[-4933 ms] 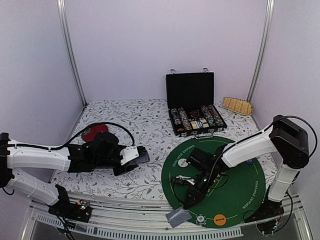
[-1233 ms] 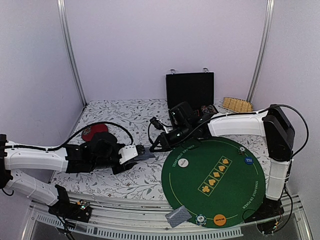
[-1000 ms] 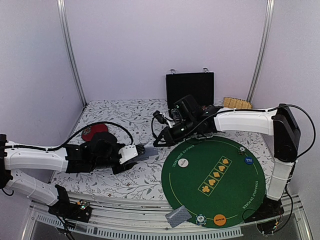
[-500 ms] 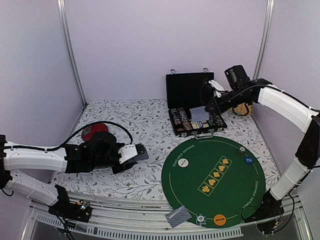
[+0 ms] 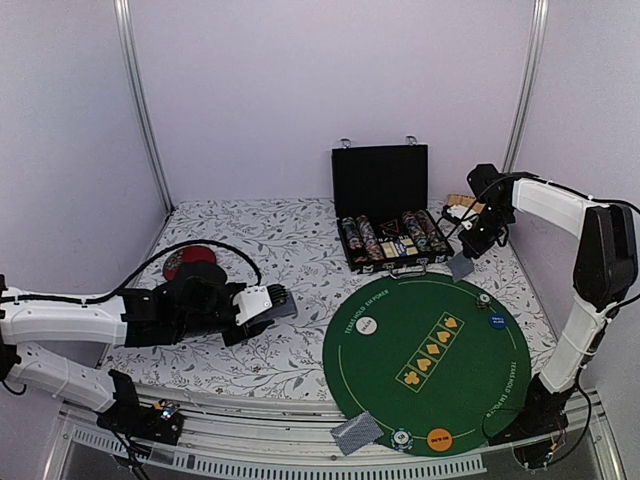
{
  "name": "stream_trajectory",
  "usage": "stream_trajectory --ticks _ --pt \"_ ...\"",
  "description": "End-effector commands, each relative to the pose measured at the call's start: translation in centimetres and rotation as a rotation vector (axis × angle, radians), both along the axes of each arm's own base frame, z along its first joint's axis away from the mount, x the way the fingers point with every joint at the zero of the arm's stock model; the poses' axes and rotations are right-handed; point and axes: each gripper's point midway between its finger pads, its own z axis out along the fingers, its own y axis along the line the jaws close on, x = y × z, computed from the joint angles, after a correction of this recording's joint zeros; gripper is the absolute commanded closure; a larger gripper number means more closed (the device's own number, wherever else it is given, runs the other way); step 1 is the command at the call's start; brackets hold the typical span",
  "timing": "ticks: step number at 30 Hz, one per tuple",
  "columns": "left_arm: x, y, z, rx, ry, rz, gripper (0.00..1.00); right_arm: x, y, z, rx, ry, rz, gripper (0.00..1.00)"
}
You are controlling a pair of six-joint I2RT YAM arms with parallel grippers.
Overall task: Distribute texas hold em gaming equipment
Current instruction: Distribute the poker card in the small blind area.
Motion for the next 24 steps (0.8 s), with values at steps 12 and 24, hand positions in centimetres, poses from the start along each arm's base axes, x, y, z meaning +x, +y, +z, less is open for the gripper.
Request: stream_trajectory --ticks 12,24 --pt "-0.4 -0.4 0.7 -0.020 -0.019 -0.018 0.48 -1.8 -0.9 -1.9 -0.167 0.096 0.444 0.98" --pt "-0.3 -0.3 0.3 -0.008 -0.021 -0.012 0.47 0.2 -2.1 -4.8 -0.213 0.129 0.615 0.98"
